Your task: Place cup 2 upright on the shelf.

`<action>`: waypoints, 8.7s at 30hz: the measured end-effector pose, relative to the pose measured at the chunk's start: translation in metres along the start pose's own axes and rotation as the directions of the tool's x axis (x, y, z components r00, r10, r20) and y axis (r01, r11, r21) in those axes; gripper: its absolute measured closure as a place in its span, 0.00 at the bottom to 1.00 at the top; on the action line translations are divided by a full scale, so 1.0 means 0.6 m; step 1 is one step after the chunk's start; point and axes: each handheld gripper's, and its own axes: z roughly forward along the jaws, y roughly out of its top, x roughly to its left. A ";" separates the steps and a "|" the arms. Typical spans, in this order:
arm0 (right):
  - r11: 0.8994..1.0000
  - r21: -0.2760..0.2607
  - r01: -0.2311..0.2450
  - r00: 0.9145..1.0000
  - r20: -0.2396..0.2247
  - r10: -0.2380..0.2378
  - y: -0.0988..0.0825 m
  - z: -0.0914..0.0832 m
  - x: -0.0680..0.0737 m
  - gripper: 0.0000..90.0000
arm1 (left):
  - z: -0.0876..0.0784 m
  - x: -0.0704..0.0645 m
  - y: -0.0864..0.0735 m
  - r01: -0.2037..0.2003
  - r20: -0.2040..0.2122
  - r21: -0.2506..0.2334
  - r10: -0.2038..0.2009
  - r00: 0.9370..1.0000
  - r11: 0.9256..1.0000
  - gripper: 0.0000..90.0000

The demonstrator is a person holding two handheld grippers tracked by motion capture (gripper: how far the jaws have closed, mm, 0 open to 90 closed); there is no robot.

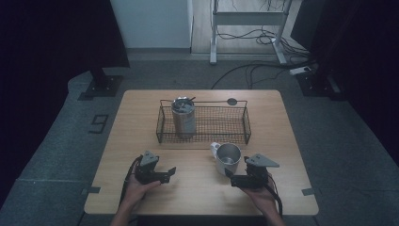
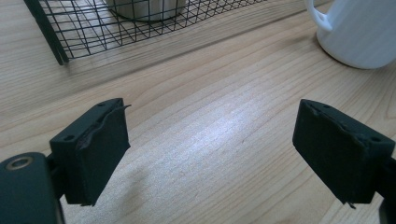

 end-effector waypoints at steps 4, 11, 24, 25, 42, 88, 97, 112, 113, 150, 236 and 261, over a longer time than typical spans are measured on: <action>1.000 0.009 0.006 1.000 -0.002 -0.006 0.002 0.011 0.002 0.05 | -0.001 0.000 0.000 0.000 0.001 -0.001 0.000 1.000 1.000 0.12; 0.999 0.027 0.034 0.999 0.008 -0.034 0.008 0.029 0.004 0.03 | -0.002 0.001 -0.001 0.005 0.011 -0.004 -0.005 1.000 1.000 0.12; 0.998 0.036 0.047 0.999 0.022 -0.048 0.016 0.059 0.002 0.00 | -0.001 -0.003 -0.002 -0.001 0.022 -0.003 0.001 1.000 1.000 0.12; 0.998 0.037 0.048 0.999 0.022 -0.049 0.018 0.061 0.001 0.00 | -0.001 -0.002 -0.002 0.000 0.023 -0.004 0.000 1.000 1.000 0.12; 0.996 0.055 0.073 0.994 0.075 -0.077 0.026 0.098 0.003 0.06 | 0.001 -0.005 -0.005 0.000 0.022 -0.009 0.000 1.000 1.000 0.13; 0.994 -0.033 0.103 0.994 0.039 -0.102 0.056 0.041 -0.003 0.08 | 0.004 -0.005 -0.006 0.008 0.007 0.000 -0.008 1.000 1.000 0.14; 0.995 -0.048 0.085 0.996 0.026 -0.084 0.071 0.030 -0.011 0.08 | 0.012 -0.011 -0.006 0.000 0.014 0.022 0.000 1.000 1.000 0.14; 0.993 -0.078 0.086 0.996 0.015 -0.085 0.111 0.014 -0.018 0.08 | 0.016 -0.016 -0.006 0.004 0.015 0.038 -0.004 1.000 0.999 0.15; 0.993 -0.080 0.086 0.996 0.015 -0.085 0.113 0.013 -0.018 0.08 | 0.016 -0.015 -0.006 0.006 0.015 0.037 -0.006 1.000 0.999 0.15; 0.990 -0.093 0.111 0.994 -0.012 -0.113 0.192 0.016 -0.029 0.08 | 0.011 -0.013 -0.007 0.013 0.015 0.027 -0.014 1.000 1.000 0.15; 0.999 -0.023 0.029 0.999 0.033 -0.028 0.261 0.139 -0.101 0.08 | -0.001 -0.004 -0.005 0.024 0.019 0.018 -0.024 1.000 1.000 0.16; 1.000 0.015 -0.003 0.998 0.065 0.002 0.265 0.189 -0.135 0.08 | -0.002 -0.001 -0.006 0.026 0.016 0.016 -0.026 1.000 1.000 0.16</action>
